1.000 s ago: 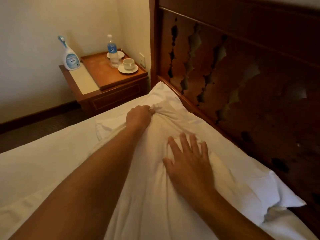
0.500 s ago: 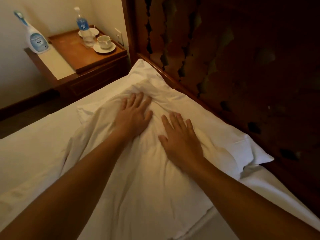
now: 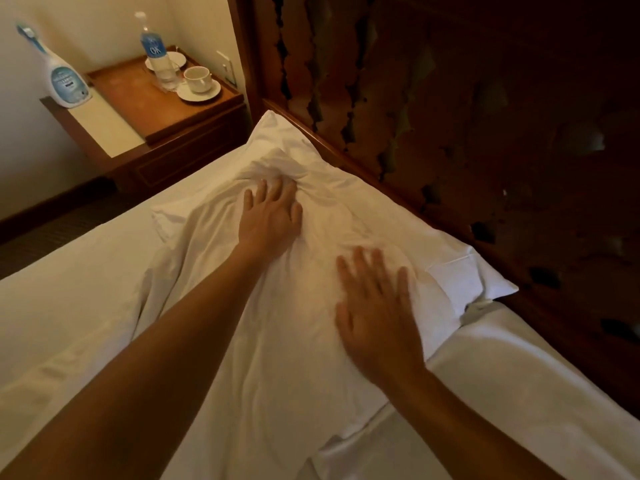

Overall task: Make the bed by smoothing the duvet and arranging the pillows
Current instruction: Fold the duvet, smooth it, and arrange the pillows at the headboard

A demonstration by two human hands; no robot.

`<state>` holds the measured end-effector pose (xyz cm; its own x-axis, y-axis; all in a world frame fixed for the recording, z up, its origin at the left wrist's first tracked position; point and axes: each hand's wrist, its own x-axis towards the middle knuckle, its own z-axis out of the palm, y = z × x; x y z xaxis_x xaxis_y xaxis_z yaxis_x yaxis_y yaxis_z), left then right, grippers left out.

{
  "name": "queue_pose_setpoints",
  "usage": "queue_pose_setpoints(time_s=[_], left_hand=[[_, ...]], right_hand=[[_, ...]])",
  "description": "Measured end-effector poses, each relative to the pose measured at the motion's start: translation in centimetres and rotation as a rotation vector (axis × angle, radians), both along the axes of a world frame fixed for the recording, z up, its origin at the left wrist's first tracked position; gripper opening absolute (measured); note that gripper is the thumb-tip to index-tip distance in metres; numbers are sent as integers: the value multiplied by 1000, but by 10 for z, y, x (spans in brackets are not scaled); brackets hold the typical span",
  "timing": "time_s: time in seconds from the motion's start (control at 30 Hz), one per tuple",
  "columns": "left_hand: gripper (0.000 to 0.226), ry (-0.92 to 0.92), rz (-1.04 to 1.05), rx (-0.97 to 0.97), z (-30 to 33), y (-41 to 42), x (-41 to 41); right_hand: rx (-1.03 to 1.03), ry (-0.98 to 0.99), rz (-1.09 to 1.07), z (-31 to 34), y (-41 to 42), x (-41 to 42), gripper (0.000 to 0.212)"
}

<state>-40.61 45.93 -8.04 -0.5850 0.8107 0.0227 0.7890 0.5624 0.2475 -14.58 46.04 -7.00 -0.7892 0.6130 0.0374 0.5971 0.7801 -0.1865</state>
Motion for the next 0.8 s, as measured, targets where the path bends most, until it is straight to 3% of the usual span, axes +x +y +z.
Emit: queue_pose_setpoints(time_s=[0.07, 0.2, 0.33, 0.53, 0.8], left_hand=[[59, -17, -40, -12, -4, -12, 2], [61, -47, -68, -90, -7, -14, -4], [59, -81, -1, -65, 20, -9, 21], [52, -199, 24, 130, 69, -28, 128], [43, -387, -97, 271, 125, -65, 327]], right_hand=[[-14, -36, 90, -10, -3, 11, 62], [-4, -119, -76, -21, 12, 36, 68], [-73, -79, -95, 5, 11, 48, 72], [-200, 65, -240, 66, 11, 90, 71], [-315, 292, -449, 122, -23, 245, 68]])
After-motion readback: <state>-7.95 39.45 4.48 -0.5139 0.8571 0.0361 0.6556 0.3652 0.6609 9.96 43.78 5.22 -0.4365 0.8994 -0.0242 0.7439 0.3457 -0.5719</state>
